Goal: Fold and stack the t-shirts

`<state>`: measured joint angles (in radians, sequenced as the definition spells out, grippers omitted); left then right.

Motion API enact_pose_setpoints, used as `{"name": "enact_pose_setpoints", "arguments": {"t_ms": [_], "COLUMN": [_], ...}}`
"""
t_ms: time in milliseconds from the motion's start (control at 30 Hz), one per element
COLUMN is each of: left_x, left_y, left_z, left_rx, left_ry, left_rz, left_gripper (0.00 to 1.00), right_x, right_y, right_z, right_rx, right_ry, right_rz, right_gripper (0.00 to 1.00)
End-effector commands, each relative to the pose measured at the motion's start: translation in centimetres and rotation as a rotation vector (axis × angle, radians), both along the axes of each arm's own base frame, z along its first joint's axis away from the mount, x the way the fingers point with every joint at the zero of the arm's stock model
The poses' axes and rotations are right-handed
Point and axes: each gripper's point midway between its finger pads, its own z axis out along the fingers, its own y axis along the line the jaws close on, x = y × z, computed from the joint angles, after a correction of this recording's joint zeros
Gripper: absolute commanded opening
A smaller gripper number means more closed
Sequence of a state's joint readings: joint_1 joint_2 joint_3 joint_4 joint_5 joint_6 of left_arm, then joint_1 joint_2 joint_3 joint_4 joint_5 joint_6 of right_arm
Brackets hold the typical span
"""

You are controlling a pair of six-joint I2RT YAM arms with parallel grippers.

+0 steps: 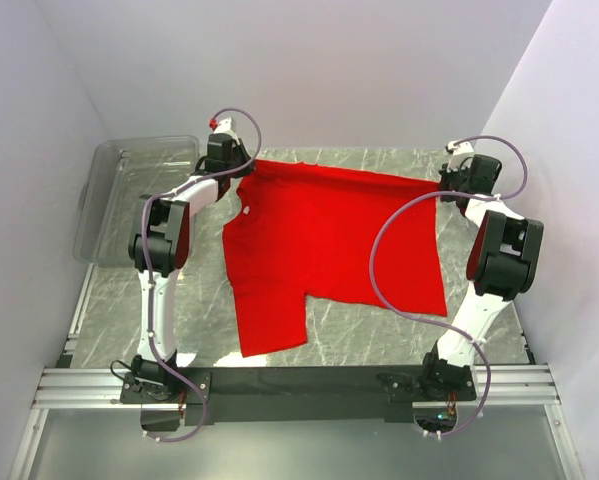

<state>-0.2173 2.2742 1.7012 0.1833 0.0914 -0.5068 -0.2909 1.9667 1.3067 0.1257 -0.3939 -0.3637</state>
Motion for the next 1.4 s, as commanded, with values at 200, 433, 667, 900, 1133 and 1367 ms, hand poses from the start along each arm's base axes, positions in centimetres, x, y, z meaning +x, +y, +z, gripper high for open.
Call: {"name": "enact_pose_setpoints", "arguments": {"t_ms": [200, 433, 667, 900, 1133, 1367], "left_x": [-0.6, -1.3, -1.9, -2.3, -2.7, -3.1], "left_y": [0.7, 0.6, 0.8, 1.1, 1.2, 1.4], "left_z": [5.6, 5.1, 4.9, 4.5, 4.0, 3.8], "left_rx": [0.035, 0.05, 0.064, 0.079, 0.091, 0.097], "left_ry": [-0.129, -0.119, -0.11, -0.097, -0.085, -0.078], "left_rz": [-0.026, -0.043, -0.044, -0.04, -0.044, -0.04], "left_gripper": [0.01, 0.01, 0.01, 0.01, 0.01, 0.01], "right_x": [0.7, 0.4, 0.0, -0.8, -1.2, -1.7], "right_y": [-1.4, -1.8, -1.7, -1.3, -1.1, -1.1], "right_z": [2.3, 1.7, 1.3, 0.6, 0.1, -0.2], "right_rx": [-0.089, -0.113, -0.134, -0.138, -0.14, -0.153], "right_ry": [-0.071, -0.055, -0.046, -0.023, -0.006, 0.005], "right_rz": [0.001, -0.005, 0.016, 0.039, 0.05, 0.054], "right_gripper": [0.0, 0.0, 0.0, 0.0, 0.0, 0.0]}}
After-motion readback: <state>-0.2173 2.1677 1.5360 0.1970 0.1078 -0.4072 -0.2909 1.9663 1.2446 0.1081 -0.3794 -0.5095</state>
